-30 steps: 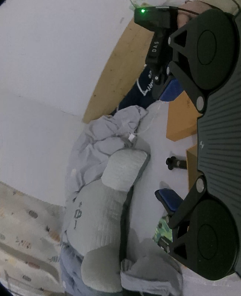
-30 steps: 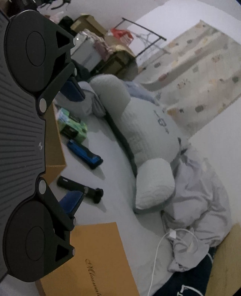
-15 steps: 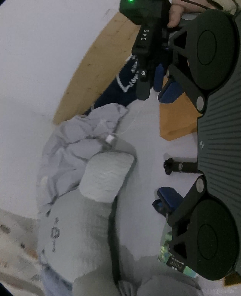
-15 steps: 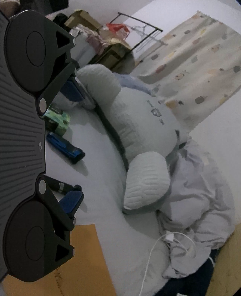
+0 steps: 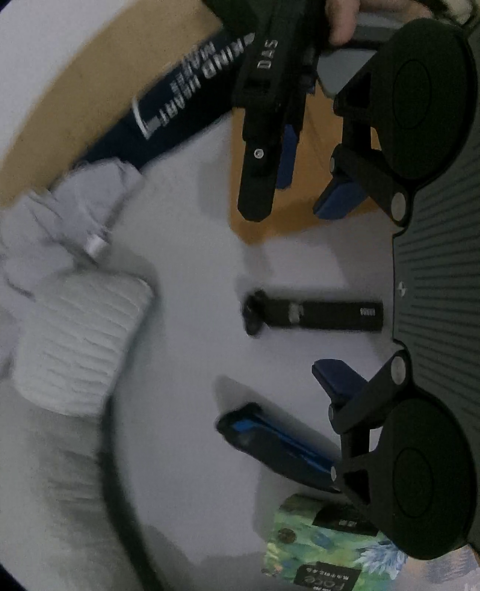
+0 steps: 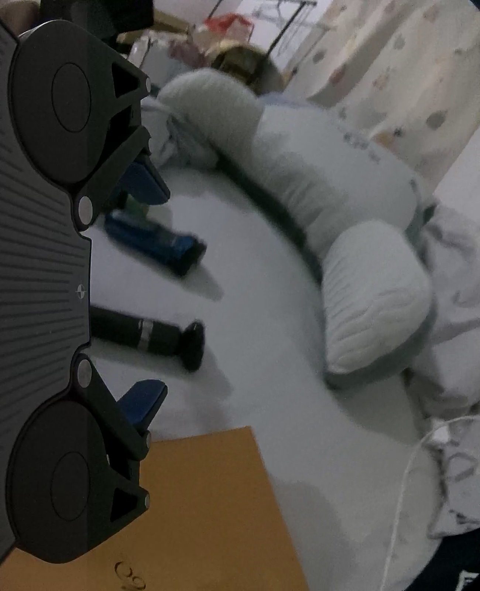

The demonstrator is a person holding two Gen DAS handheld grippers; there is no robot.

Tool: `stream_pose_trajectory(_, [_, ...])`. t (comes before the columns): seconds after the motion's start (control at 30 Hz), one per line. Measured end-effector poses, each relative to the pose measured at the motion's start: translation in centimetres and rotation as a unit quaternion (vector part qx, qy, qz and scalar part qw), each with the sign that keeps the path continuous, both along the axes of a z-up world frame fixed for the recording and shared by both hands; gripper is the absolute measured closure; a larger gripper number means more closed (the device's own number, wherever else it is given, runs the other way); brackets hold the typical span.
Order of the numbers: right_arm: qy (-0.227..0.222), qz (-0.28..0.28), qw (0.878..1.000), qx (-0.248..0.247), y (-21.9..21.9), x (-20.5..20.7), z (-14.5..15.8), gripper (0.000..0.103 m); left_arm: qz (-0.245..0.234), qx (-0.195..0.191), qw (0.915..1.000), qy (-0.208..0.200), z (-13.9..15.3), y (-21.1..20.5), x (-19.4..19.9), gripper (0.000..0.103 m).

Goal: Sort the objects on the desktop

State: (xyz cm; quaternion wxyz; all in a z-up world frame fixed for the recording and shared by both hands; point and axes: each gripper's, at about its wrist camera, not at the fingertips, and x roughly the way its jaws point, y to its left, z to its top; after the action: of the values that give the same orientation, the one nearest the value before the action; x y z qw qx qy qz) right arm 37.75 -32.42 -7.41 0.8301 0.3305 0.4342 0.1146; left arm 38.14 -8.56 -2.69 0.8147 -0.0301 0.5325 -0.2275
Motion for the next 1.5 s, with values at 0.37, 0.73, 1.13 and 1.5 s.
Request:
stream_pose_trajectory(0.37, [0.065, -0.004, 0.997, 0.029, 0.9, 4.4, -6.1, 0.026, -0.011, 0.061, 0.9950, 0.078, -5.1, -2.4, 3.2, 0.032])
stream_pose_trajectory(0.73, [0.097, -0.019, 0.993, 0.059, 1.4, 5.5, -9.2, 0.050, -0.017, 0.100, 0.9887, 0.110, -7.7, -4.1, 4.4, 0.049])
stream_pose_trajectory(1.13, [0.119, -0.015, 0.991, 0.056, 2.0, 6.7, -10.9, 0.059, -0.068, 0.178, 0.9708, 0.145, -8.9, -6.8, 6.2, 0.058])
stream_pose_trajectory(1.5, [0.105, -0.007, 0.993, 0.059, 1.8, 6.5, -11.2, 0.064, -0.060, 0.174, 0.9738, 0.133, -7.7, -6.9, 6.4, 0.069])
